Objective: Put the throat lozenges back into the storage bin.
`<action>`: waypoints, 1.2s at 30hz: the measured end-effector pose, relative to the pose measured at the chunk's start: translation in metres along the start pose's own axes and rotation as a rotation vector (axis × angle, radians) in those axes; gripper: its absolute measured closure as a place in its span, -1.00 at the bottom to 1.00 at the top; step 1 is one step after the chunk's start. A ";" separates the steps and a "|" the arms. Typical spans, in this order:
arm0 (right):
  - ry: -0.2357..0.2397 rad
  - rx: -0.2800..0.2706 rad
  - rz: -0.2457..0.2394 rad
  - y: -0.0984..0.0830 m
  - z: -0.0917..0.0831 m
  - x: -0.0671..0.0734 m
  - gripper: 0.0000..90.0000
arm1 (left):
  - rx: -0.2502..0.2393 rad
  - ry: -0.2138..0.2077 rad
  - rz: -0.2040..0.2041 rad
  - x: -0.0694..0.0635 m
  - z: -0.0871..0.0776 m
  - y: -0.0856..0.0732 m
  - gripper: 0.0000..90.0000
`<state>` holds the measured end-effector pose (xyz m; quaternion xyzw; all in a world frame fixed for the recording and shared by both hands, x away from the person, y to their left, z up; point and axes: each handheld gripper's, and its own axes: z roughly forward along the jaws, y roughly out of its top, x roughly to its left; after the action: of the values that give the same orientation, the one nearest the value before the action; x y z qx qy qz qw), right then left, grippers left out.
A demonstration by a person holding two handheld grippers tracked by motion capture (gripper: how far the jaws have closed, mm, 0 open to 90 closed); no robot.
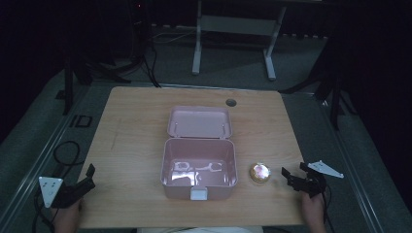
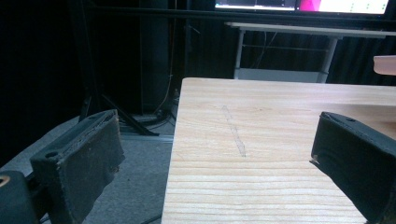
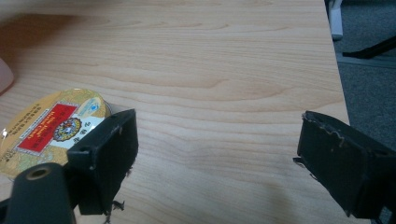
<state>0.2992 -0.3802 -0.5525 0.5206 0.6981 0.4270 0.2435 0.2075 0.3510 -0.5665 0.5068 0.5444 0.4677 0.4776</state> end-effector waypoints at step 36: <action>0.316 1.095 -0.608 0.050 0.002 0.037 -0.71 | -0.001 0.002 -0.015 0.001 0.000 0.000 -0.95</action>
<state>0.3142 -0.3399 -0.5067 0.2792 0.9587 -0.0076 -0.0532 0.2076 0.3523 -0.5665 0.5020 0.5485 0.4649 0.4807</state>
